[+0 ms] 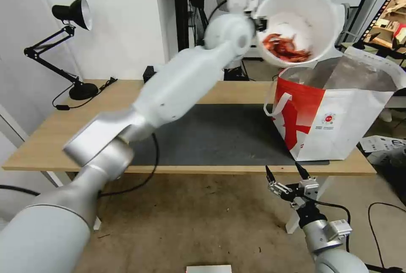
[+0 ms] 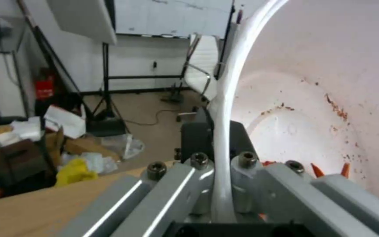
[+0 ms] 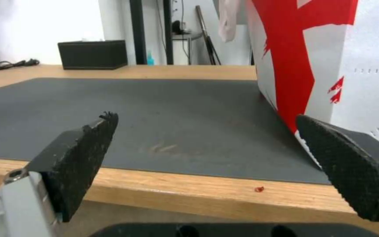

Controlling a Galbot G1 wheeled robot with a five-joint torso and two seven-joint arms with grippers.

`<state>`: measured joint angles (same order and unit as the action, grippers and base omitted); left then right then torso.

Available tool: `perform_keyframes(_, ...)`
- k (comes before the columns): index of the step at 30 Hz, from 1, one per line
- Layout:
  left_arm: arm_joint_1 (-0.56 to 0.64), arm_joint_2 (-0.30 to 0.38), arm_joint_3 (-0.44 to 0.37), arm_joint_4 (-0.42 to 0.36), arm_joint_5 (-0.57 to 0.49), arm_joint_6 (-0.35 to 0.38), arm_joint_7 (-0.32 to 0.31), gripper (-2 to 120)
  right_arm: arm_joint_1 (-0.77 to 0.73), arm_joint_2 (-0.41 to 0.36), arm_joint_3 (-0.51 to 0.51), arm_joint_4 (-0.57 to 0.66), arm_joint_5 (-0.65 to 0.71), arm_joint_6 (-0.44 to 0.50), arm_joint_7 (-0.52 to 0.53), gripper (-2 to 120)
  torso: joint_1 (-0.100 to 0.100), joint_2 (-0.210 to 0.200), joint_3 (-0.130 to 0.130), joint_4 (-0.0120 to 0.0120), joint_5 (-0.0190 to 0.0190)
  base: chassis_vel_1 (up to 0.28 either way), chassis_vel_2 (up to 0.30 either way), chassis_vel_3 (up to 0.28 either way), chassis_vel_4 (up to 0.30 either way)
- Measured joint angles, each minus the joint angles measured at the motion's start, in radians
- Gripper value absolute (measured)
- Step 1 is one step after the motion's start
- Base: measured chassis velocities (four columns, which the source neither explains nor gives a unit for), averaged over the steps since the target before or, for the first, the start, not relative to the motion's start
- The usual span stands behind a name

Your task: Pick up the trash from the table and place it into the takeout bag.

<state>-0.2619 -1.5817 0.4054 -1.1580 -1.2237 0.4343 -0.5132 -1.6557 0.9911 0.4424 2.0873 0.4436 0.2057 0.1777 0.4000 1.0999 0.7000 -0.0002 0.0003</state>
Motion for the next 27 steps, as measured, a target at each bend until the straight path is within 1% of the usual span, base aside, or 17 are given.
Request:
perform_keyframes(1, 0.000, 0.000, 0.000, 0.000, 0.000, 0.000, 0.000, 0, 0.000, 0.000, 0.000, 0.000, 0.000, 0.000, 0.000, 100, 0.000, 0.000, 0.000, 0.0000, 0.0000, 0.000, 0.000, 0.000, 0.000)
perform_keyframes(3, 0.000, -0.012, 0.036, 0.009, 0.043, -0.022, 0.036, 0, 0.000, 0.000, 0.000, 0.000, 0.000, 0.000, 0.000, 100, 0.000, 0.000, 0.000, 0.0002, -0.0001, 0.000, 0.000, 0.000, 0.000)
perform_keyframes(5, 0.001, -0.016, 0.051, 0.011, 0.063, -0.034, 0.040, 0, 0.000, 0.000, 0.000, 0.000, 0.000, 0.000, 0.000, 100, 0.000, 0.000, 0.000, 0.0002, -0.0001, 0.000, 0.000, 0.000, 0.000)
perform_keyframes(7, 0.007, -0.018, 0.090, 0.015, 0.113, -0.076, 0.048, 0, 0.000, 0.000, 0.000, 0.000, 0.000, 0.000, 0.000, 100, 0.000, 0.000, 0.000, 0.0000, -0.0001, 0.000, 0.000, 0.000, 0.000)
perform_keyframes(11, 0.010, -0.018, 0.110, 0.015, 0.128, -0.093, 0.051, 0, 0.000, 0.000, 0.000, 0.000, 0.000, 0.000, 0.000, 100, 0.000, 0.000, 0.000, 0.0003, -0.0002, 0.000, 0.000, 0.000, 0.000)
perform_keyframes(14, 0.011, -0.017, 0.133, 0.016, 0.160, -0.110, 0.053, 0, 0.000, 0.000, 0.000, 0.000, 0.000, 0.000, 0.000, 100, 0.000, 0.000, 0.000, 0.0002, -0.0003, 0.000, 0.000, 0.000, 0.000)
perform_keyframes(16, 0.011, -0.017, 0.140, 0.017, 0.174, -0.109, 0.051, 0, 0.000, 0.000, 0.000, 0.000, 0.000, 0.000, 0.000, 100, 0.000, 0.000, 0.000, 0.0002, -0.0003, 0.000, 0.000, 0.000, 0.000)
perform_keyframes(21, 0.012, -0.015, 0.154, 0.015, 0.204, -0.073, 0.029, 0, 0.000, 0.000, 0.000, 0.000, 0.000, 0.000, 0.000, 100, 0.000, 0.000, 0.000, 0.0003, -0.0003, 0.000, 0.000, 0.000, 0.000)
perform_keyframes(27, 0.017, -0.013, 0.168, -0.002, 0.210, -0.066, 0.042, 0, 0.000, 0.000, 0.000, 0.000, 0.000, 0.000, 0.000, 100, 0.000, 0.000, 0.000, 0.0002, -0.0003, 0.000, 0.000, 0.000, 0.000)
